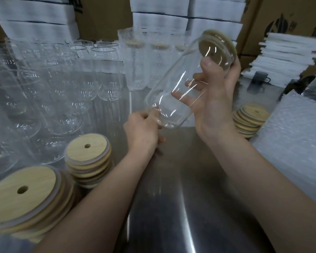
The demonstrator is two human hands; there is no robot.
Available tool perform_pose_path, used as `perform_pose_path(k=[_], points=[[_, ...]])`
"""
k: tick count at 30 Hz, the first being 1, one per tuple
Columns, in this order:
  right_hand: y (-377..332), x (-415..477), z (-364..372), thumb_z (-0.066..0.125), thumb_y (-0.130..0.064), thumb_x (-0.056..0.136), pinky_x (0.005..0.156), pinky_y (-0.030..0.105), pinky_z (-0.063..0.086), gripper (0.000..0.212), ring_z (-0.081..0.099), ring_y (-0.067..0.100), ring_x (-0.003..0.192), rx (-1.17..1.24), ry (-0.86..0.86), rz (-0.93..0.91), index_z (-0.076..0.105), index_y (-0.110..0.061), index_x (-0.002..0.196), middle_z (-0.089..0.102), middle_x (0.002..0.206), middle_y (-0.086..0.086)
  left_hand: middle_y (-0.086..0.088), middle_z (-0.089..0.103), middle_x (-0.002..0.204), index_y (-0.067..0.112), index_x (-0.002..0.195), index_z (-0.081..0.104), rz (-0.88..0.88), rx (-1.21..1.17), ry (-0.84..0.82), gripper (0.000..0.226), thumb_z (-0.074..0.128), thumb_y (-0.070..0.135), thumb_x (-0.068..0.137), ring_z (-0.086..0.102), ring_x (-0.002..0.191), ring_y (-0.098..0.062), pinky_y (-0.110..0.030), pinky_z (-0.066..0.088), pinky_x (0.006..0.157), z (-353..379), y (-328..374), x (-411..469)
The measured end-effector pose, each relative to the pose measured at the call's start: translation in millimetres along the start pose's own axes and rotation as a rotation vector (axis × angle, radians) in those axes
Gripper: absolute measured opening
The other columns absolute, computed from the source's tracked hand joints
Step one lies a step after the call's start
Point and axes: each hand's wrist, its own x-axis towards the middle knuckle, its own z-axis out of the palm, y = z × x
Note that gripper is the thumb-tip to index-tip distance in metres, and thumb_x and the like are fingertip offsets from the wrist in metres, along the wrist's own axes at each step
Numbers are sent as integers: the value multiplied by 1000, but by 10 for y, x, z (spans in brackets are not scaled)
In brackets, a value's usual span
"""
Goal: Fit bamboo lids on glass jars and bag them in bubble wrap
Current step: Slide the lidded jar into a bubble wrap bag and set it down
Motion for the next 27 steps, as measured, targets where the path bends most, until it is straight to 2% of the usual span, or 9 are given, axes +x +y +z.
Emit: perform_pose_path(k=[5,9,12,15,16,18,21,24,27], points=[[15,-1,-45,67,-23,81,79,51,60,69,61,12,96,-135,8,-186,31,-27,140,60,112,-17,-8,68,66,5,72,67,-6,-46,39,44,58,41,95,58,33,-21,-15,29,30,-13,-1,32],[54,27,-65,72,-26,77,93,60,50,73,48,39,120,-274,63,-302,30,-28,137,42,139,16,-4,68,60,12,65,65,24,-27,55,43,57,41,96,58,35,-22,-19,33,35,-16,-12,40],[95,49,-116,74,-27,77,89,51,52,72,49,41,111,-368,70,-394,32,-24,136,42,137,19,-5,66,58,16,66,66,82,-17,59,39,55,39,96,55,35,-18,-19,37,36,-8,-1,10],[147,72,-158,76,-17,81,83,22,49,68,47,32,110,-416,75,-482,33,-19,133,40,136,14,-6,67,59,11,70,68,175,24,64,40,55,38,96,60,45,-25,-22,44,44,-4,21,-16],[164,82,-169,77,-16,81,83,21,48,67,47,30,111,-420,76,-492,33,-19,132,39,136,12,-6,67,60,9,71,67,213,51,66,41,54,39,95,61,51,-29,-28,49,51,-4,27,-25],[195,105,-193,77,-16,82,88,29,50,66,48,29,113,-420,86,-493,33,-17,131,40,137,12,-5,63,61,8,71,65,291,123,73,45,50,46,91,61,61,-32,-39,52,64,1,28,-42],[218,132,-218,77,-15,83,96,46,49,66,49,31,115,-395,119,-476,33,-12,132,41,138,18,4,53,72,17,65,63,413,232,111,45,42,52,87,53,72,-17,-32,39,70,14,20,-65],[230,163,-228,78,-15,82,96,47,49,66,50,30,115,-373,147,-464,34,-12,131,42,137,19,5,56,95,16,74,71,520,281,98,40,40,39,87,51,98,-14,-31,34,87,25,22,-83],[242,182,-248,79,-15,81,94,48,50,66,51,31,113,-379,142,-461,35,-12,130,43,135,22,11,56,101,21,78,60,570,315,113,14,48,26,74,46,107,-11,-27,22,91,13,42,-114]])
